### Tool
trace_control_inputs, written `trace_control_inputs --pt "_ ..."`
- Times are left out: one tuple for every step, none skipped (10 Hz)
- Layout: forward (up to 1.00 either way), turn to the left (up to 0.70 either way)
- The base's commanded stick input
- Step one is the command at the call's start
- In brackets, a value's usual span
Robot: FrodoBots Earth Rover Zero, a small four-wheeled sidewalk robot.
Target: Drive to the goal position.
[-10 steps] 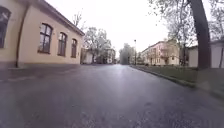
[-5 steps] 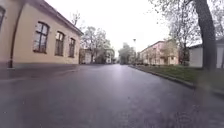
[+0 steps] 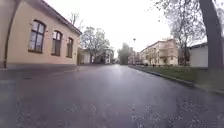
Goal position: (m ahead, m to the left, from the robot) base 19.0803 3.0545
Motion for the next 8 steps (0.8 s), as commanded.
trace_control_inputs --pt "1.0 0.0" --pt "1.0 0.0" --pt "1.0 0.0" --pt "1.0 0.0" --pt "1.0 0.0" --pt "1.0 0.0" --pt "1.0 0.0" --pt "1.0 0.0"
